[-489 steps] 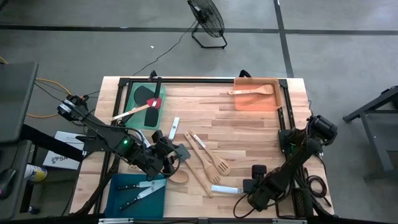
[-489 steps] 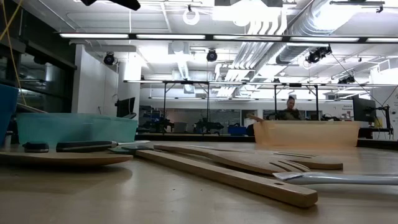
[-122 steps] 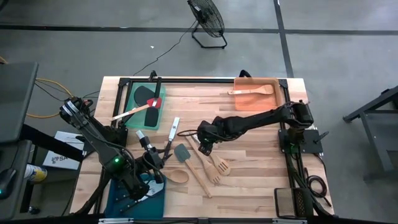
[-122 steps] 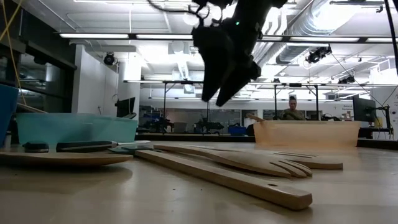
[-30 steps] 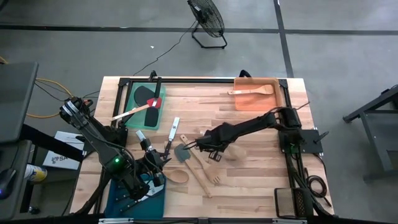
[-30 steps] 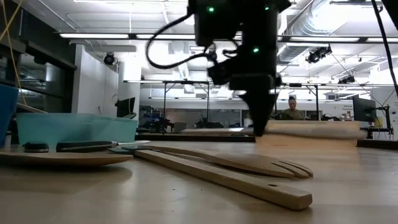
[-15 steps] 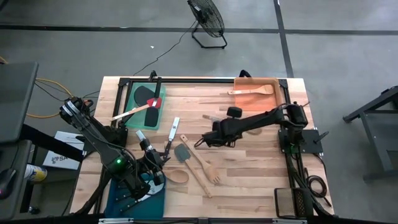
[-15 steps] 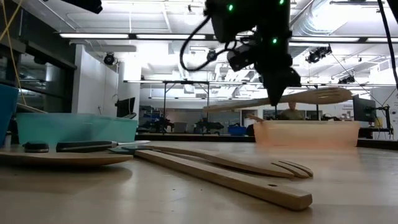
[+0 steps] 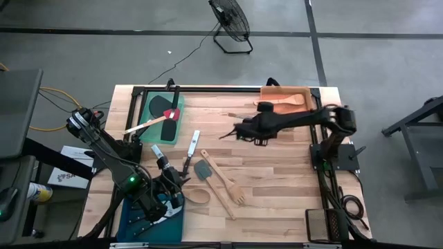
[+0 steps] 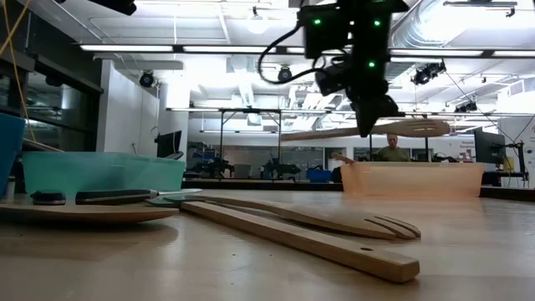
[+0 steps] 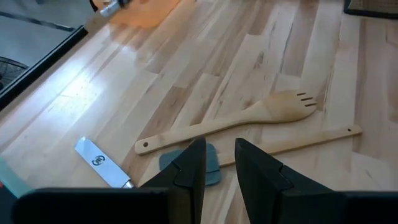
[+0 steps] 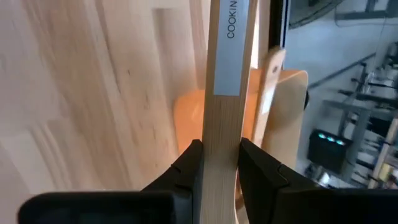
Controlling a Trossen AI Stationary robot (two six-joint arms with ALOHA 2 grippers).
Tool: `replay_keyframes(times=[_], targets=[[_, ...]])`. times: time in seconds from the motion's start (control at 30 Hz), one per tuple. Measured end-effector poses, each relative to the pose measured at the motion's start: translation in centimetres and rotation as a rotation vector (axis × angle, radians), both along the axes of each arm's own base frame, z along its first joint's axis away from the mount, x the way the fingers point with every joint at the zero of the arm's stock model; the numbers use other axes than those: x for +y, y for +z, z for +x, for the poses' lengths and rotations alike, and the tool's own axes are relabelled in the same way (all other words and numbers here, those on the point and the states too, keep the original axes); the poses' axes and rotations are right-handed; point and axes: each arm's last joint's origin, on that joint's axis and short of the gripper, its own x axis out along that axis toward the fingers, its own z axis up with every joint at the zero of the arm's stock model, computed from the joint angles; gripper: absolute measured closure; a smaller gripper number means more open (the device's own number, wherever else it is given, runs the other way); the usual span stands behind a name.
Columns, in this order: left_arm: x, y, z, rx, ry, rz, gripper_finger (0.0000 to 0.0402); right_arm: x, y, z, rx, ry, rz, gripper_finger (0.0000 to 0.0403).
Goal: Pick & Place Kitchen Items
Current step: Put the brown wooden serving spoon into the orange bin
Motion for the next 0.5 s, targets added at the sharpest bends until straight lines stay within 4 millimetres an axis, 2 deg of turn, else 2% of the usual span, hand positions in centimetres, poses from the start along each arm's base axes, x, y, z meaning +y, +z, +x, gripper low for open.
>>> replay_keyframes(times=[0.3,0.5], targets=[[-0.2,0.1,0.1,-0.012,-0.007,-0.019,0.0319,-3.9,1.3,-5.0,-0.156,0.029,-0.006,0.0335],[-0.2,0.1,0.2,-0.015,-0.006,-0.019,0.0319,-6.1,0.1,-7.1,-0.213,-0.071,-0.132,0.0335]])
